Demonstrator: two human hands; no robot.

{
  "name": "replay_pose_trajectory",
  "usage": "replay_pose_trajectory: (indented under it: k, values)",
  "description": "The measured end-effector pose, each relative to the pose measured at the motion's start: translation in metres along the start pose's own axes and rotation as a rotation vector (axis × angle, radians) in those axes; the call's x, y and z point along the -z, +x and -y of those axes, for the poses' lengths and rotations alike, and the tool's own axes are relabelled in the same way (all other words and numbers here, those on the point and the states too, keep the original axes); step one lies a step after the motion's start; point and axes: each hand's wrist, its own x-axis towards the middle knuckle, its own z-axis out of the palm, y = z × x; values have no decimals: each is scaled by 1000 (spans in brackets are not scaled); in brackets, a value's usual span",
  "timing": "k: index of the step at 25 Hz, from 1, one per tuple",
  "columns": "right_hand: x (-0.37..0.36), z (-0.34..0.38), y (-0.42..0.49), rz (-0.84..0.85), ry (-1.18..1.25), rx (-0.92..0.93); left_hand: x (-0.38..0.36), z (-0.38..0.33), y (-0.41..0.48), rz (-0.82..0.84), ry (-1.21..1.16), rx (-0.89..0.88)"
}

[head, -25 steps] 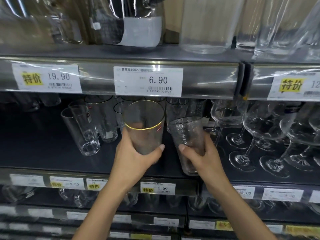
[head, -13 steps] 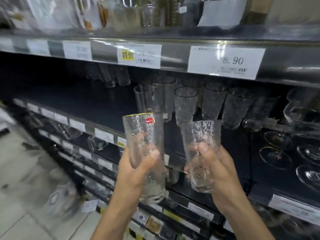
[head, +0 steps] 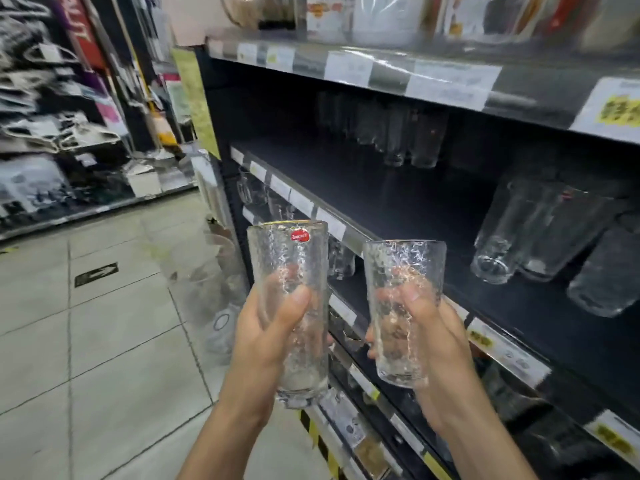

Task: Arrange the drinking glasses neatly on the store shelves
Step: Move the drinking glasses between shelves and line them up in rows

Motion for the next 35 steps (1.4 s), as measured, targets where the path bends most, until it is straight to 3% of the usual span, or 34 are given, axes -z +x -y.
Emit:
replay_pose_trajectory:
  k: [7,13,23,31,35]
  values:
    - [-115,-20,75,52,39,-8,95,-28,90,2,50,-42]
    - [-190,-29,136,-26,110,32,151,-50,185,66,113,-36]
    - [-222,-37,238,-143,41,8,165,-49,331,187,3,3]
    - [-236,-42,365,-250,19,92,143,-60,470,318,152,-43]
    - [-233,-38,423,-313,-104,106,139,-55,539,325,166,-34]
